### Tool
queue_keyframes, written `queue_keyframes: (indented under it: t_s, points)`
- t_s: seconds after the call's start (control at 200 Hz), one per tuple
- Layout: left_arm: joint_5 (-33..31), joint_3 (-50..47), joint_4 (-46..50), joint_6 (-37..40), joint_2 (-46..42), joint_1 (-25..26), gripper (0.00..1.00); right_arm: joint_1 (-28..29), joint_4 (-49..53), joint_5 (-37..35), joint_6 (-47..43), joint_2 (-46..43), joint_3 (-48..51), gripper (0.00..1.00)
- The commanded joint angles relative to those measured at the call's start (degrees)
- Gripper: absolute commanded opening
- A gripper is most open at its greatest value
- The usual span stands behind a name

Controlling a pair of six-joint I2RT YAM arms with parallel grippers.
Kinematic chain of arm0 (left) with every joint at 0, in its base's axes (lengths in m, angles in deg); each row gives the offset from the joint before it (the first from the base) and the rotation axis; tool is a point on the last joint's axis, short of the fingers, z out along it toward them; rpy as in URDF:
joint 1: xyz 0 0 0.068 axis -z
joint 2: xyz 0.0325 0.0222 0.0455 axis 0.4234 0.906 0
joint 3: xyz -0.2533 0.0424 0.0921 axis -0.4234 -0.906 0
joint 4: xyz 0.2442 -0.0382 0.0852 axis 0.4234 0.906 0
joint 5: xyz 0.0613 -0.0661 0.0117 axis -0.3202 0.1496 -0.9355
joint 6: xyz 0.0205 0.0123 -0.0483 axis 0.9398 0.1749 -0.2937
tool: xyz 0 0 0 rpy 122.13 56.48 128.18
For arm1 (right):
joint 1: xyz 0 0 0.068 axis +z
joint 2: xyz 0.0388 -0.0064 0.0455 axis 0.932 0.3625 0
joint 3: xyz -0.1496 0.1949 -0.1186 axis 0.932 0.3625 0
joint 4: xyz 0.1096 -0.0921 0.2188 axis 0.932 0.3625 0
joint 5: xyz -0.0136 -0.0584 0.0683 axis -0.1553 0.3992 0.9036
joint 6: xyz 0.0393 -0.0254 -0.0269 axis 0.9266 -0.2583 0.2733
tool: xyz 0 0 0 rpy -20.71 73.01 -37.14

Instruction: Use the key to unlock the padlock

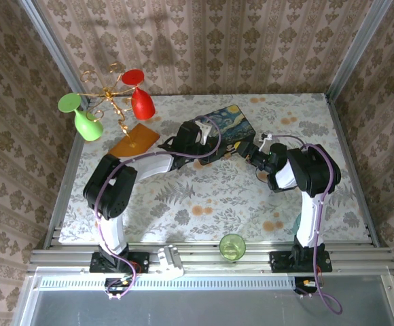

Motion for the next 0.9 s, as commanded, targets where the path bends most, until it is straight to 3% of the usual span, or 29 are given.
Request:
queue_keyframes:
  t_s: [0.0, 0.46, 0.895]
  points:
    - [-0.7, -3.4, 14.6, -1.4, 4.0, -0.5, 0.12, 0.7, -1.8, 0.7, -0.4, 1.6, -1.3, 0.46]
    - [-1.1, -3.4, 15.1, -1.3, 3.8, -0.5, 0.12, 0.6, -1.8, -1.8, -1.4, 0.4, 1.0, 0.29]
    - [-1.5, -3.6, 15.3, -1.3, 4.0, -0.5, 0.11, 0.8, -2.0, -12.2, -1.1, -2.5, 4.7, 0.13]
